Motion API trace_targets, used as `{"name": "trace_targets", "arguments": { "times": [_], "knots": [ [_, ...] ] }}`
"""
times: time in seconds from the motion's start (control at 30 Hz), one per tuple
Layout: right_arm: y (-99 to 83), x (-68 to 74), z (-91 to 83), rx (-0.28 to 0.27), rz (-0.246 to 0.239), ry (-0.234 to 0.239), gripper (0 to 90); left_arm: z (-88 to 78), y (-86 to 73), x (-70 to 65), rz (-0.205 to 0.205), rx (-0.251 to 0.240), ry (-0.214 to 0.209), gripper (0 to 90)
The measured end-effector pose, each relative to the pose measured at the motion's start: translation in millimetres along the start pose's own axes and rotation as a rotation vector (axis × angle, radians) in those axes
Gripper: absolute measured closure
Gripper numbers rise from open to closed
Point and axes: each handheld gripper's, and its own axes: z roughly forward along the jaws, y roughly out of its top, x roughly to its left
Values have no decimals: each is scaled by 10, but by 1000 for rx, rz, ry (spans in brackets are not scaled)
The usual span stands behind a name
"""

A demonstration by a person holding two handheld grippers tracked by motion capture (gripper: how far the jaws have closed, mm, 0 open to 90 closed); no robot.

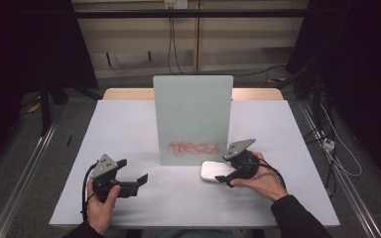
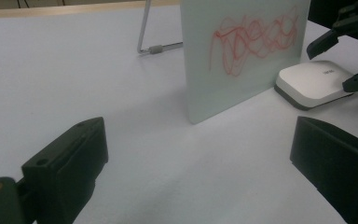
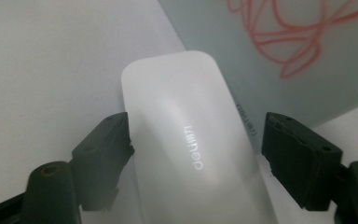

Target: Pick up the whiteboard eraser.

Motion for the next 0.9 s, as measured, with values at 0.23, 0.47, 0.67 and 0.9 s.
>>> {"name": "trace_targets", "arguments": {
  "times": [0.23,0.47,0.67,0.9],
  "knots": [
    [5,-17,99,43,-36,41,250,1,0,8,2,6,-1,40],
    [17,-22,137,65,-82,50,263,6,0,12,-4,10,-12,40],
    [46,-32,154,102,-106,64,278,13,-3,16,-10,14,-20,40],
    [47,-20,137,118,-166,61,305,16,-4,16,-16,14,-23,40]
  ]
}}
